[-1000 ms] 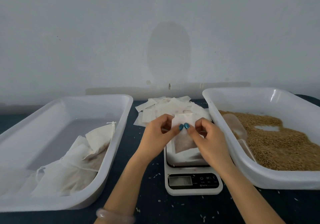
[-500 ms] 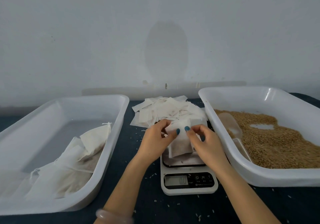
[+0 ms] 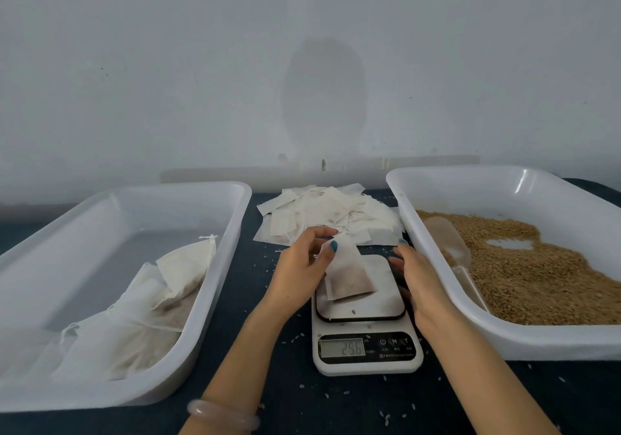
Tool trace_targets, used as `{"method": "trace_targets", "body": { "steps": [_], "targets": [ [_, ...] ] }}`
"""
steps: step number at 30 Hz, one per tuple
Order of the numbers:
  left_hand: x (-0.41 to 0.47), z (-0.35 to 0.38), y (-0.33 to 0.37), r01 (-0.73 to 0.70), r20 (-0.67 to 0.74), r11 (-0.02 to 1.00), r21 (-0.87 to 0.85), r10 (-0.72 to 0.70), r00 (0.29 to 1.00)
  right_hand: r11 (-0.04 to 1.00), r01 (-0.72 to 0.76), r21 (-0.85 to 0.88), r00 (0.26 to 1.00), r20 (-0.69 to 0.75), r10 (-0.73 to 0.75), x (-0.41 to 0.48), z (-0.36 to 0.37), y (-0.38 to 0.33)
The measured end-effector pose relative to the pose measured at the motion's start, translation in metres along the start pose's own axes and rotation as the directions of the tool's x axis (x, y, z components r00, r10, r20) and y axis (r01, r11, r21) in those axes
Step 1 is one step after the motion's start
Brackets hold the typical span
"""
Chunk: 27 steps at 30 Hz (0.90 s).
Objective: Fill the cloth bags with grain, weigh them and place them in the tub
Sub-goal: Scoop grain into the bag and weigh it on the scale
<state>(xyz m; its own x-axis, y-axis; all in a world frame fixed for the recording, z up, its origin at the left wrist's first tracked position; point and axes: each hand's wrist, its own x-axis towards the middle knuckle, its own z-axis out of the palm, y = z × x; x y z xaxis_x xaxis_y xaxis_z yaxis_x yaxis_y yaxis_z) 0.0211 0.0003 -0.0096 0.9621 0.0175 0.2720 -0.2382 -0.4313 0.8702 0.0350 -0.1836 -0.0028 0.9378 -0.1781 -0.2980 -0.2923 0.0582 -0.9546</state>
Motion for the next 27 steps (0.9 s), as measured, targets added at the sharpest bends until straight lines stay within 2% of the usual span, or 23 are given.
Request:
{"method": "trace_targets", "body": {
  "steps": [8, 14, 27],
  "targets": [
    [0.001, -0.001, -0.003, -0.006, -0.014, 1.000, -0.010, 0.006, 1.000, 0.999, 0.027, -0.033, 1.000, 0.000, -0.027, -0.005, 0.000, -0.001],
    [0.002, -0.003, -0.005, 0.012, -0.052, 0.998, 0.054, -0.009, 0.999, 0.996, -0.080, 0.043, 0.994, 0.082, 0.077, -0.009, 0.005, 0.003],
    [0.004, -0.020, -0.006, 0.090, -0.114, 0.993, 0.079, -0.081, 0.990, 0.975, -0.157, 0.155, 0.980, 0.150, 0.134, -0.030, 0.033, 0.007]
  ]
}}
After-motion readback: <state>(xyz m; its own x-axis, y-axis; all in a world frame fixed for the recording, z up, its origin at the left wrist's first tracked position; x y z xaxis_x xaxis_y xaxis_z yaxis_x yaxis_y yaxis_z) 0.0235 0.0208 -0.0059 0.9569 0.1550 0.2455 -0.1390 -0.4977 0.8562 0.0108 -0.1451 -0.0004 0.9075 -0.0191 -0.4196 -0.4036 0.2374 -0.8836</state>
